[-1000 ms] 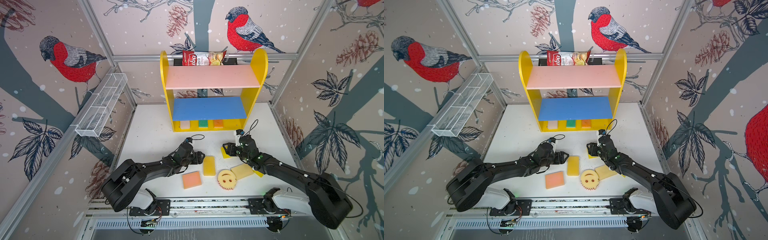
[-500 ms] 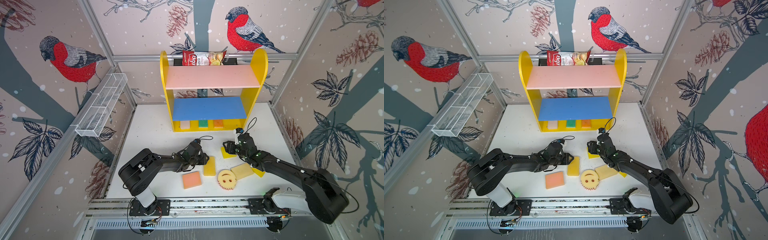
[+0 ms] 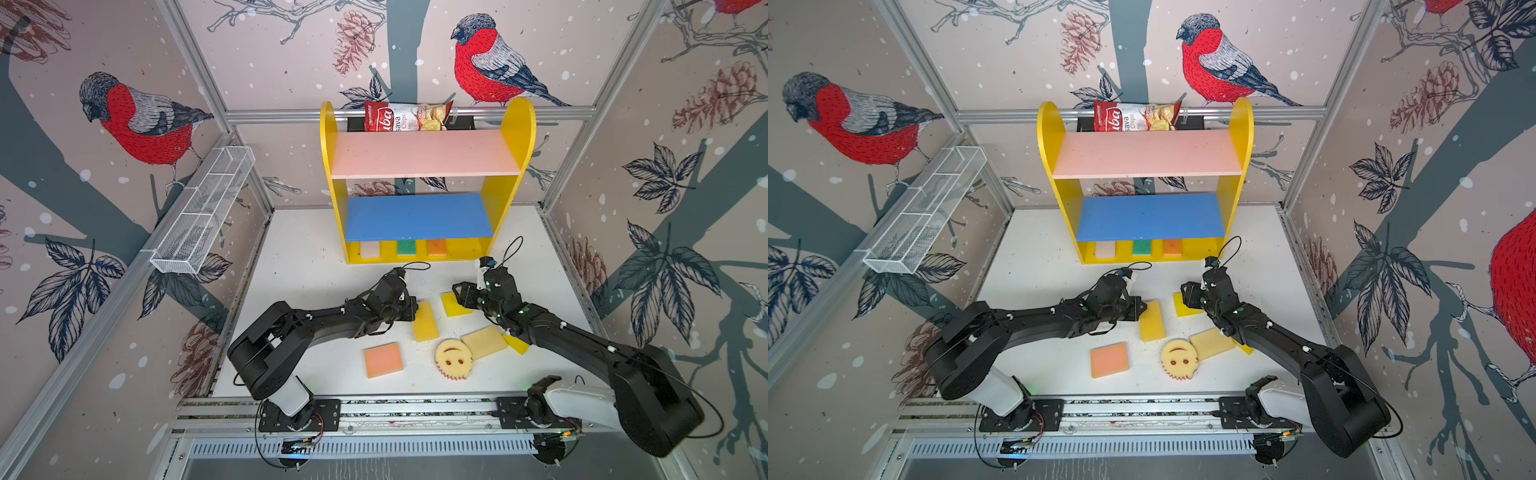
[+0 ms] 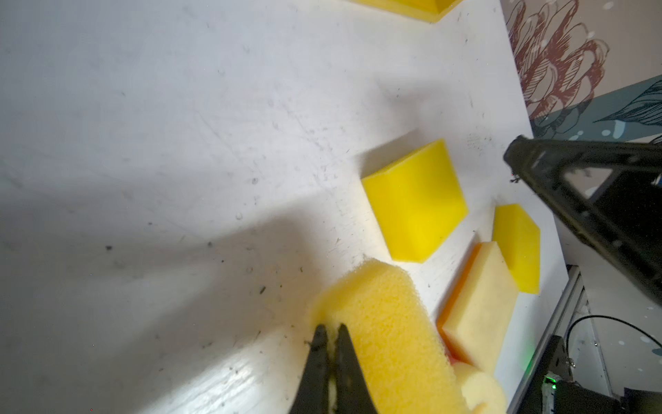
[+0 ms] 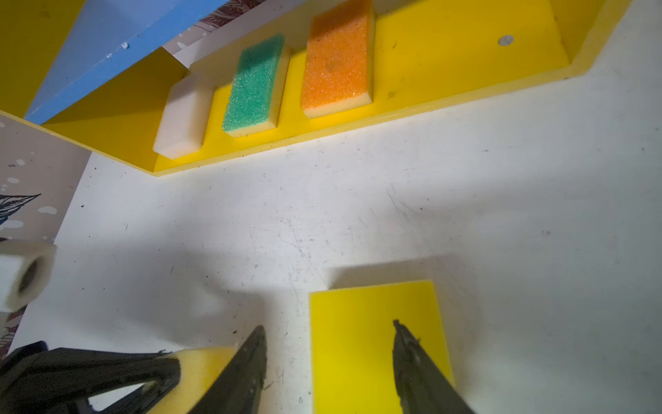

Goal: Place and organize the cleaning sponges onto the shelf

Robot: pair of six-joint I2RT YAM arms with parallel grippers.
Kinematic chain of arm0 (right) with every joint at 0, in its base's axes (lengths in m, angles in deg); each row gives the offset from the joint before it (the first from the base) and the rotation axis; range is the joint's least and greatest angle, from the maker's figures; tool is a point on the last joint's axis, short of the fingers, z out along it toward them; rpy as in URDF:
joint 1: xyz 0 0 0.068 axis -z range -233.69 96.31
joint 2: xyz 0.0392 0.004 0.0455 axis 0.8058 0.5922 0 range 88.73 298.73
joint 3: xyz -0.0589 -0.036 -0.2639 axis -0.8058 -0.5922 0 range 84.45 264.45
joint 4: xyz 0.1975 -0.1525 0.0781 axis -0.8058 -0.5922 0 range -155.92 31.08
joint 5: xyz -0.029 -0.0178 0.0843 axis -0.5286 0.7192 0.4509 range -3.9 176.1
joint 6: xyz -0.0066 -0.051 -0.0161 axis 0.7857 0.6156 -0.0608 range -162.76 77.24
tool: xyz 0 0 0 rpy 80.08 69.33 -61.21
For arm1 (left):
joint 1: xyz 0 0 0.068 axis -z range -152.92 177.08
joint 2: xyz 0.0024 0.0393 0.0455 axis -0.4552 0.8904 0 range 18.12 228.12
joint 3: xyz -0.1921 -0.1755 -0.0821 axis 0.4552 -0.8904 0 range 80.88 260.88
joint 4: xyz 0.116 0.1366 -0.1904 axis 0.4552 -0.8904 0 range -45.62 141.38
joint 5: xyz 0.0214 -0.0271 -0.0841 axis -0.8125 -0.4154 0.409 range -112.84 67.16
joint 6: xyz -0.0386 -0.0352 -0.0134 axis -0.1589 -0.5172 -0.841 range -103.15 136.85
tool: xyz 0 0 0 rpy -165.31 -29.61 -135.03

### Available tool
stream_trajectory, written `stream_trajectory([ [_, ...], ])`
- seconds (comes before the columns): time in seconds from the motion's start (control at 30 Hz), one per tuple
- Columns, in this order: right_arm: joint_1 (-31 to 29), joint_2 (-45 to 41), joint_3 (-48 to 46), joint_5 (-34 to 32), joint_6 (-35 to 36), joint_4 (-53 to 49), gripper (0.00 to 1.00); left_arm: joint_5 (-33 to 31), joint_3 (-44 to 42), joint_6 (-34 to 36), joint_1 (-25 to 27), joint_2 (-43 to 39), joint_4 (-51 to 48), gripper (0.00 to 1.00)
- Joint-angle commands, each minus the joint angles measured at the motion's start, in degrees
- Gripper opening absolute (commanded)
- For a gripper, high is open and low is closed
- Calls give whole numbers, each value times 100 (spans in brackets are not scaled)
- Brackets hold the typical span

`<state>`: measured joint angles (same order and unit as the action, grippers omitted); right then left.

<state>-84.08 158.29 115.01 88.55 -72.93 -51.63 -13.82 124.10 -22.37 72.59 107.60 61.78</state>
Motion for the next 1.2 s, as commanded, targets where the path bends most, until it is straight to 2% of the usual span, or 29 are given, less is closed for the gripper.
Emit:
stream_trajectory([
  [0.0, -51, -144, 47, 211, -55, 282, 57, -414, 138, 250, -51, -422, -466, 0],
  [0.2, -273, -597, 55, 490, 45, 492, 60, -989, -13, 205, -310, -1457, -853, 0],
  [0.43, -1210, -735, 482, 422, 314, 582, 66, -1434, -762, 203, -636, -2699, -597, 0],
  [0.57, -1673, -276, 870, 663, 438, 758, 70, -1659, -1018, 152, -709, -3242, -693, 0],
  [0.73, -2347, 796, 1638, 1068, 725, 689, 68, -1936, -972, 247, -777, -3673, -1225, 0],
  [0.87, -2963, 1526, 2214, 579, 1115, 291, 66, -2225, -938, 254, -800, -4036, -1627, 0],
  [0.93, -3080, 1801, 2366, 552, 1173, 281, 65, -2354, -980, 262, -797, -4275, -1752, 0],
  [1.07, -3062, 2095, 2445, 760, 1039, 588, 59, -2548, -1044, 170, -810, -4730, -2064, 0],
  [1.13, -3002, 2162, 2461, 1085, 910, 838, 43, -2587, -1118, 135, -810, -4929, -2199, 0],
  [1.17, -2973, 2209, 2493, 1240, 836, 934, 29, -2633, -1170, 98, -808, -5024, -2246, 0],
])
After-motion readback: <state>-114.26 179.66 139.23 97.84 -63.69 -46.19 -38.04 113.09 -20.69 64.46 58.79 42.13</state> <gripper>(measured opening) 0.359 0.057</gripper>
